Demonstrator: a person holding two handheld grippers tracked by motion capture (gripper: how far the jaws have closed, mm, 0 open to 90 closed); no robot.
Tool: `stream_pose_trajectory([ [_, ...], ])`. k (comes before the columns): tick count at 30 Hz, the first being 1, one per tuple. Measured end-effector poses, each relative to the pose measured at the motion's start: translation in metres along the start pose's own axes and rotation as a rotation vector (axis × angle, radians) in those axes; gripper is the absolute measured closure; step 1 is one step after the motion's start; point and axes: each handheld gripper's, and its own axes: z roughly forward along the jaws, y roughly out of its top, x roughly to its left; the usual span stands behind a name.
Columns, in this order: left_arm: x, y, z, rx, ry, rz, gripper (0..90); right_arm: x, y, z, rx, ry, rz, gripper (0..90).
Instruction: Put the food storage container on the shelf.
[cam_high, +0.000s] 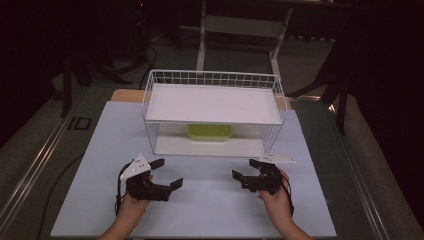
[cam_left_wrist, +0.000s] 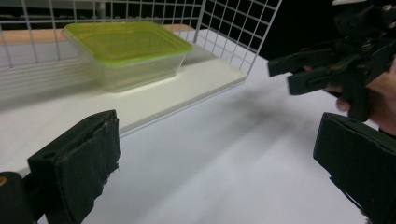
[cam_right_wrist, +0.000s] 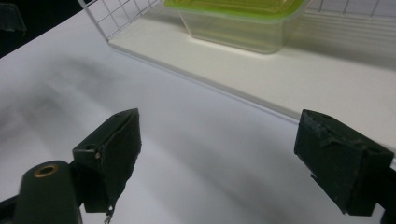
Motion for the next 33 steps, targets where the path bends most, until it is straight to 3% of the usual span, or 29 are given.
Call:
stream_pose_trajectory([
  [10, -0.001, -0.019, -0.011, 0.055, -0.005, -0.022, 1.6, -0.002, -0.007, -0.027, -0.012, 0.012, 0.001, 14.6],
  [16, -0.005, -0.021, -0.015, 0.083, -0.006, -0.004, 1.6, -0.003, -0.015, -0.042, -0.02, 0.015, -0.016, 14.7],
  [27, -0.007, -0.03, -0.015, 0.087, -0.004, 0.026, 1.6, -0.017, -0.028, -0.048, -0.013, -0.01, 0.006, 14.7],
  [30, -0.007, -0.03, -0.015, 0.089, -0.003, 0.042, 1.6, -0.019, -0.031, -0.047, -0.005, -0.017, -0.006, 14.7],
  [33, -0.006, -0.031, -0.015, 0.08, 0.001, 0.033, 1.6, -0.021, -0.033, -0.046, 0.005, -0.025, -0.041, 14.7],
])
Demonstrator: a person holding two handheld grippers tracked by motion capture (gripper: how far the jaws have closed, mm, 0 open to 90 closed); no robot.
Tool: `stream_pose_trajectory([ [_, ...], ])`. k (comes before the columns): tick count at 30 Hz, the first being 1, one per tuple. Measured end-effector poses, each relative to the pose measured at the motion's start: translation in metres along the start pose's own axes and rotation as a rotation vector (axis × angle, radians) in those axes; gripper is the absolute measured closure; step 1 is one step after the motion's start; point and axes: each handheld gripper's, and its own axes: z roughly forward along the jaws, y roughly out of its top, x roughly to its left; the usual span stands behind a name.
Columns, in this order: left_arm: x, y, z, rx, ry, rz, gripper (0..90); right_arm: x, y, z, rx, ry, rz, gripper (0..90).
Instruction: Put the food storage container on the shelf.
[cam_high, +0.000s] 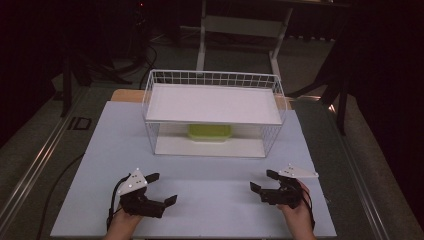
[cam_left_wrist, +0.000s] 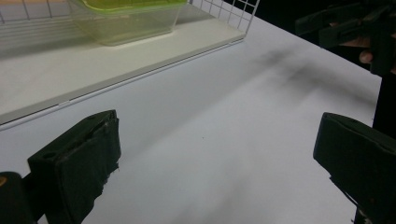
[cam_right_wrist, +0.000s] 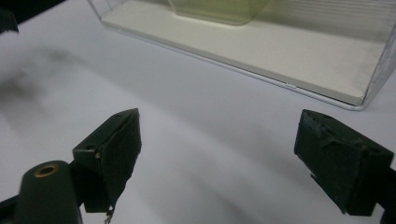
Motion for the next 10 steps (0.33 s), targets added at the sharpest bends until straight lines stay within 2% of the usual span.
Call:
stream_pose_trajectory([
  [1, 0.0001, 0.0001, 0.0003, -0.004, 0.005, -0.001, 1.6, -0.0003, -0.0004, 0.0004, 0.001, -0.012, -0.016, 14.7],
  [3, -0.0007, 0.0025, 0.0002, -0.02, 0.016, 0.004, 1.6, -0.0021, 0.0003, 0.0009, 0.002, 0.004, -0.027, 14.7],
  [6, -0.0022, 0.0048, -0.0002, -0.034, 0.022, 0.008, 1.6, -0.0025, 0.001, 0.0006, 0.0, 0.001, -0.049, 14.7],
  [10, -0.0001, 0.0024, -0.0003, -0.022, 0.016, 0.001, 1.6, -0.0038, -0.0001, 0.0016, 0.006, 0.015, -0.034, 14.6],
])
